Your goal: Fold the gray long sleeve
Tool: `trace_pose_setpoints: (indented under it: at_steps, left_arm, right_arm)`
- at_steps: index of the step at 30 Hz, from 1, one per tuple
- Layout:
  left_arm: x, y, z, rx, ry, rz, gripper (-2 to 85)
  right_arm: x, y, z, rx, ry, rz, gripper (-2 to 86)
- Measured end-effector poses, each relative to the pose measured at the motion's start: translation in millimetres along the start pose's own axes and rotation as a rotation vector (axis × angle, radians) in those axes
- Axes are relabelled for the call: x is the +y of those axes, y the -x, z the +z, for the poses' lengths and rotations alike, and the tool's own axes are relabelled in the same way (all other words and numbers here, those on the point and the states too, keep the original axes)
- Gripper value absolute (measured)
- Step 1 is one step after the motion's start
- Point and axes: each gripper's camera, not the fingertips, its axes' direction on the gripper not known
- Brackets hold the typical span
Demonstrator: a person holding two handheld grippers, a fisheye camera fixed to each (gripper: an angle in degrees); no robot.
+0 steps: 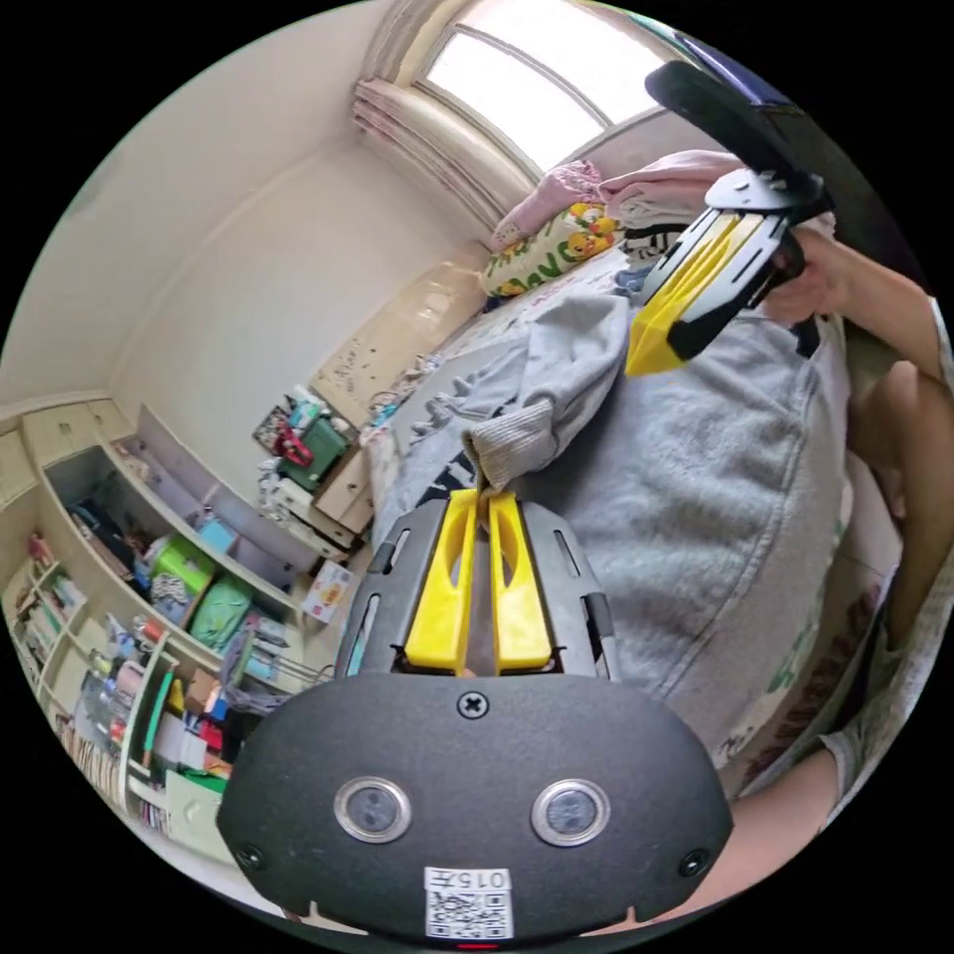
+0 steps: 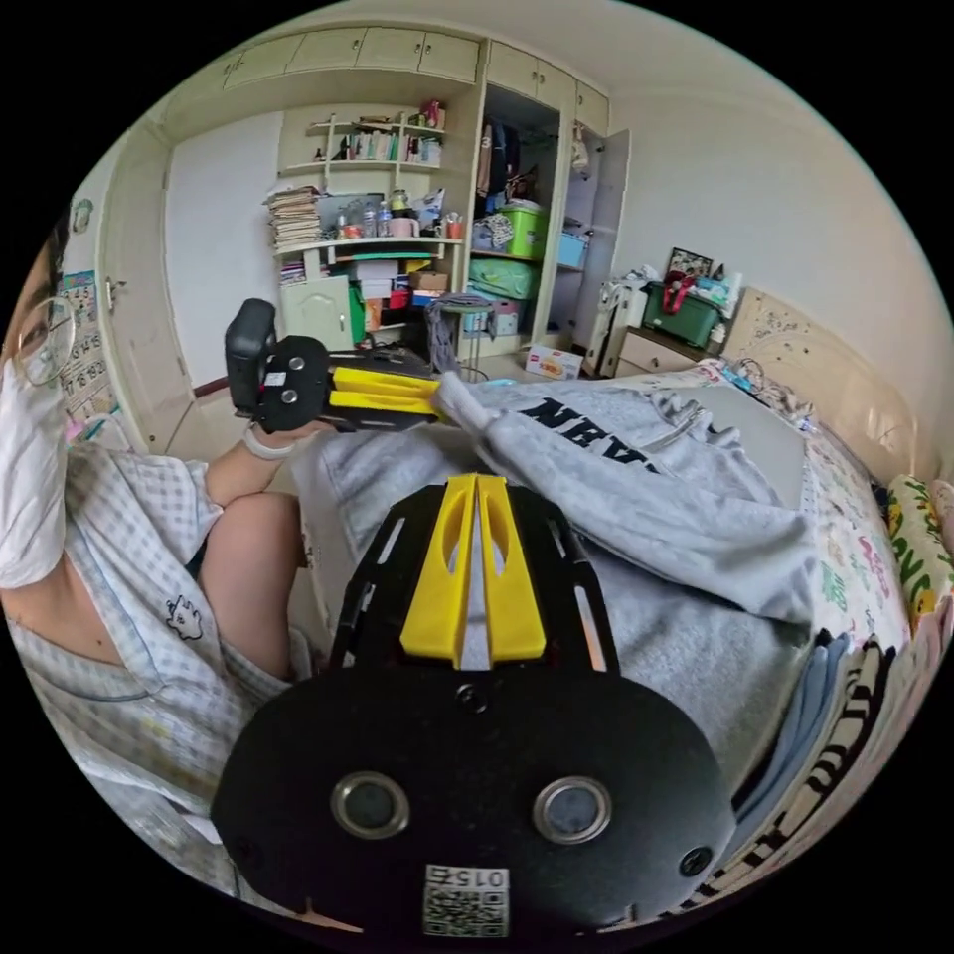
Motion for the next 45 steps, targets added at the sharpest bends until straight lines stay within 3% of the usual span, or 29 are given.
trace_pose_setpoints:
  at_steps: [3, 10, 14, 16, 22, 25, 33, 37, 45]
  left_arm:
    - [17.2, 21.6, -23.5, -0.073, 0.002, -0.048, 1.1]
    - [46.7, 45.9, -49.5, 0.142, 0.016, -0.061, 1.8]
    - [46.0, 38.1, -56.5, 0.209, 0.062, -0.002, 3.3]
    - [50.1, 45.6, -64.0, 0.207, 0.069, -0.029, 6.0]
    - [69.8, 79.9, -92.7, 0.461, -0.186, -0.159, 10.5]
    - [48.8, 55.5, -68.8, 0.491, -0.138, -0.109, 12.5]
    - [11.2, 1.8, -31.6, 0.484, -0.097, -0.05, 8.6]
    - [6.9, -18.0, -39.5, 0.439, -0.126, -0.002, 3.3]
    - [17.6, -30.5, -54.0, 0.469, -0.159, 0.027, 1.7]
  right_arm:
    - [11.8, -30.6, -23.8, 0.21, -0.023, 0.056, 0.3]
    - [72.3, -134.4, -52.2, 0.538, -0.057, 0.202, 2.6]
    - [88.2, -184.3, -43.7, 0.527, 0.035, 0.303, 1.5]
    - [90.2, -206.4, -32.2, 0.483, 0.107, 0.296, 7.0]
    - [82.0, -243.0, -12.2, 0.421, 0.22, 0.274, 12.7]
    - [86.1, -257.5, -3.3, 0.455, 0.251, 0.276, 12.8]
    - [94.7, -278.3, 3.4, 0.448, 0.252, 0.301, 10.1]
    - [99.8, -292.5, -3.7, 0.498, 0.24, 0.367, 4.2]
    - [104.4, -311.3, -8.3, 0.561, 0.267, 0.427, 2.5]
